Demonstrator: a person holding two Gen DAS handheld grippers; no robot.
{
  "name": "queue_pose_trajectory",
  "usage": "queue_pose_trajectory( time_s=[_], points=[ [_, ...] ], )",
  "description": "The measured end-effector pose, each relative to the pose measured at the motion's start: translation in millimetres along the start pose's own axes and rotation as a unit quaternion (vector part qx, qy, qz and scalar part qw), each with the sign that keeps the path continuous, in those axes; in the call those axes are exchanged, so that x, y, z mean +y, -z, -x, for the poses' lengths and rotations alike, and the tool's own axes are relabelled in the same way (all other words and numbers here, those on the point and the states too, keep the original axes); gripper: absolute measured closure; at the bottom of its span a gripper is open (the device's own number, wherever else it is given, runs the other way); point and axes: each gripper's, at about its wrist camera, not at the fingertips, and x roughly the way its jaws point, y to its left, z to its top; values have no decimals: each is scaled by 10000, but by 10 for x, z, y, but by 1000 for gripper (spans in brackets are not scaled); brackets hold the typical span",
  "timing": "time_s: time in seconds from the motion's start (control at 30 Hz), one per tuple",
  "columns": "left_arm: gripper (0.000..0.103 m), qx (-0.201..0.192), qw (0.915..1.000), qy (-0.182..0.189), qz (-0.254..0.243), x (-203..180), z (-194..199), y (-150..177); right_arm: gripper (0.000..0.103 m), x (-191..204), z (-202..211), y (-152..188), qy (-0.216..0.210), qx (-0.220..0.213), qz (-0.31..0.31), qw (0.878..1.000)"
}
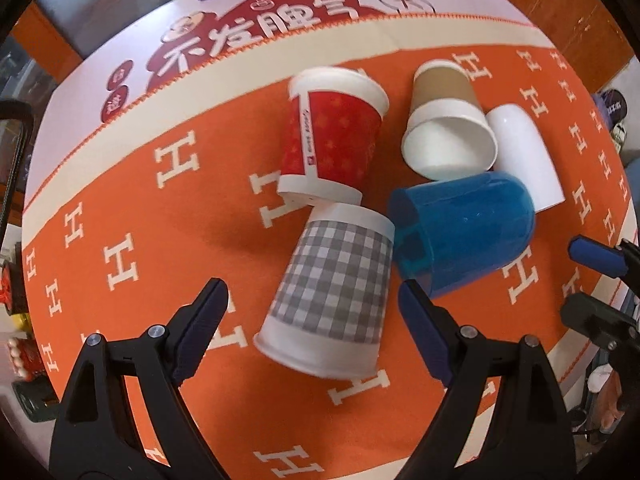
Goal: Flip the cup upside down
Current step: 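Reach the right gripper to the checkered cup and close around it, then lift the checkered cup with the right gripper and pull it back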
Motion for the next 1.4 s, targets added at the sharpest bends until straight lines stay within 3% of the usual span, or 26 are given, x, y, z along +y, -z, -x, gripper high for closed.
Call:
queue_pose_trajectory(
  time_s=[0.23, 0.47, 0.7, 0.93, 1.1, 1.27, 1.4],
  points=[
    [41, 165, 9998, 1, -61, -93, -149, -20, 36, -83, 56, 38, 5, -40, -99, 9999],
    [42, 101, 9997, -140, 146, -118, -87, 44, 36, -135, 190, 86, -18, -123, -152, 9998],
    [42, -129, 9979, -303, 555, -98, 298, 339, 36, -189, 417, 253, -92, -262, -211, 9994],
    [42, -121, 9929, 191, 1165, -350, 522, 770, 36, -295, 501, 574, -121, -207, -318, 9992],
    [42, -21, 9800, 948, 1750, -673, 467, 1130, 36, -492, 542, 804, -105, -146, -563, 9982],
    [42, 179, 9585, 1502, 2415, -945, 301, 1430, 36, -718, 597, 1019, -94, -109, -834, 9964],
    [42, 115, 9490, 1497, 2771, -1042, 246, 1594, 36, -789, 621, 1116, -95, -99, -905, 9958]
  ],
)
